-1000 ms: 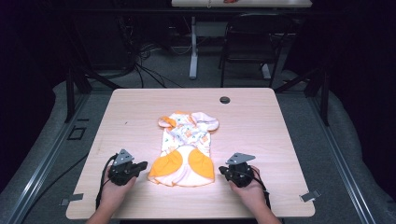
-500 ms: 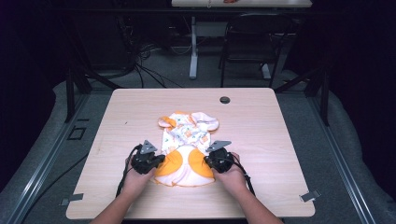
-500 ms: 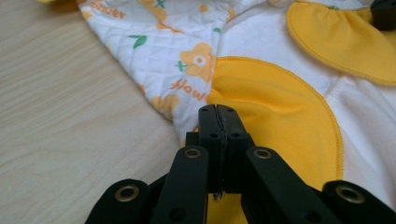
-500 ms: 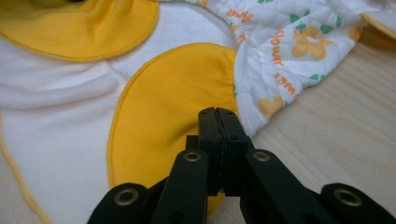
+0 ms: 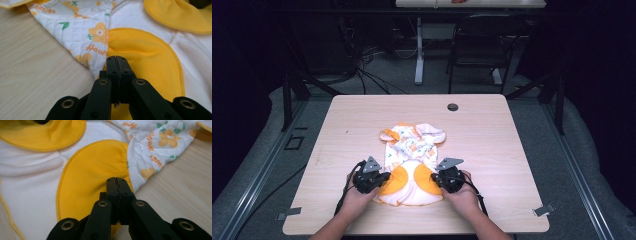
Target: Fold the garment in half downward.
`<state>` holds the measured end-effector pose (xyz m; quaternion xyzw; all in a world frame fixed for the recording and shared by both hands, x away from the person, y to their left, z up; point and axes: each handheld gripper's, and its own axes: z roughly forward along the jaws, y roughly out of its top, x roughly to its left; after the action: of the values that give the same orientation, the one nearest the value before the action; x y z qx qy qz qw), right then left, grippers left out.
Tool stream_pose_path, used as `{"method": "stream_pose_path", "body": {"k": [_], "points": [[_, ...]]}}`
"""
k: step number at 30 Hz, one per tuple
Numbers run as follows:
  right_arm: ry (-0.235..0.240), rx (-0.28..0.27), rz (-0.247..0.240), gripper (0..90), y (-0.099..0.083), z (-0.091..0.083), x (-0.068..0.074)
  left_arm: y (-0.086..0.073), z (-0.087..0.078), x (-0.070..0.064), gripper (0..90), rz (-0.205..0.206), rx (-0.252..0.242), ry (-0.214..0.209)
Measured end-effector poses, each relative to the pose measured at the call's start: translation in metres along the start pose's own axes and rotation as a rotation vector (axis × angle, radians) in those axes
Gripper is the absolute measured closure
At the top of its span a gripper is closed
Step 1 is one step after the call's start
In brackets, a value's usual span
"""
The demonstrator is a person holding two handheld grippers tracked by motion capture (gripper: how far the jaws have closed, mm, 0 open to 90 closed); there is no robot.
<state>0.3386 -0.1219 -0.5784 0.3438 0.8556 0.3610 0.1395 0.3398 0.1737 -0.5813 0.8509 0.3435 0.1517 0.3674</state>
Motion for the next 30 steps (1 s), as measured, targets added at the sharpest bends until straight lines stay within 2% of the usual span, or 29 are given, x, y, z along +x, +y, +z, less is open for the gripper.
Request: {"method": "stream_pose_path", "body": {"k": [2,3,4,5,8,10,13,23,27,30], "points": [[-0.004,0.003,-0.014,89.5,-0.002,-0.002,0.004,-0.001,-0.002,-0.004,89.8,0.028,0.009,0.012],[-0.004,0.008,-0.022,89.5,-0.002,-0.003,0.005,-0.001,-0.002,-0.004,89.9,0.028,0.009,0.012],[-0.004,0.005,-0.025,89.5,-0.003,-0.003,0.007,-0.001,-0.003,-0.011,89.8,0.06,0.02,0.031],[-0.005,0.009,-0.027,89.5,-0.003,-0.004,0.008,-0.001,-0.004,-0.014,89.7,0.075,0.02,0.041],[0.018,0.002,-0.007,89.5,-0.006,-0.006,0.011,-0.003,-0.005,-0.021,89.8,0.103,0.023,0.053],[0.031,0.0,0.003,89.5,-0.008,-0.007,0.013,-0.005,-0.007,-0.024,89.8,0.106,0.016,0.053],[0.036,-0.004,-0.009,89.4,-0.012,-0.011,0.018,-0.008,-0.009,-0.026,89.8,0.103,0.012,0.042],[0.036,0.009,-0.071,89.4,-0.022,-0.022,0.023,-0.014,-0.017,-0.033,89.9,0.104,0.017,0.009],[0.024,0.01,-0.097,89.3,-0.026,-0.028,0.025,-0.019,-0.022,-0.039,89.9,0.091,0.018,-0.025],[0.025,0.026,-0.113,89.3,-0.028,-0.031,0.028,-0.02,-0.024,-0.043,89.9,0.087,0.02,-0.034]]}}
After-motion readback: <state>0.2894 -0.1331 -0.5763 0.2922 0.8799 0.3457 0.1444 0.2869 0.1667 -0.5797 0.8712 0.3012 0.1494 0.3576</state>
